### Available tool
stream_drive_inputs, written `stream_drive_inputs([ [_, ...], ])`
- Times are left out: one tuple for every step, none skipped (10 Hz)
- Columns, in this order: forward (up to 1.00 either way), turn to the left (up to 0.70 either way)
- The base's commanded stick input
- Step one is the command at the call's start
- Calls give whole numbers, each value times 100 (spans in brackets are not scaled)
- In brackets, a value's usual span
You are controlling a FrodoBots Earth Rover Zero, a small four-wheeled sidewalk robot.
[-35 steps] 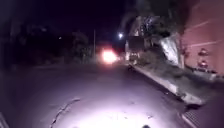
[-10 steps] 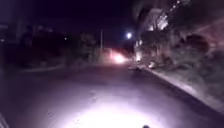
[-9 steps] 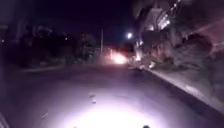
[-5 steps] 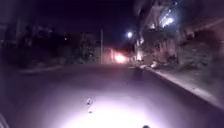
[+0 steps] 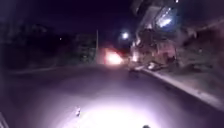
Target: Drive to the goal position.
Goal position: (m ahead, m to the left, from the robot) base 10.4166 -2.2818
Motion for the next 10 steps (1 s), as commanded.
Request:
stream_drive_inputs([
  [70, -32],
  [70, -17],
  [70, -5],
  [70, 0],
  [70, 0],
  [70, 0],
  [70, 0],
  [70, 0],
  [70, 0],
  [70, 0],
])
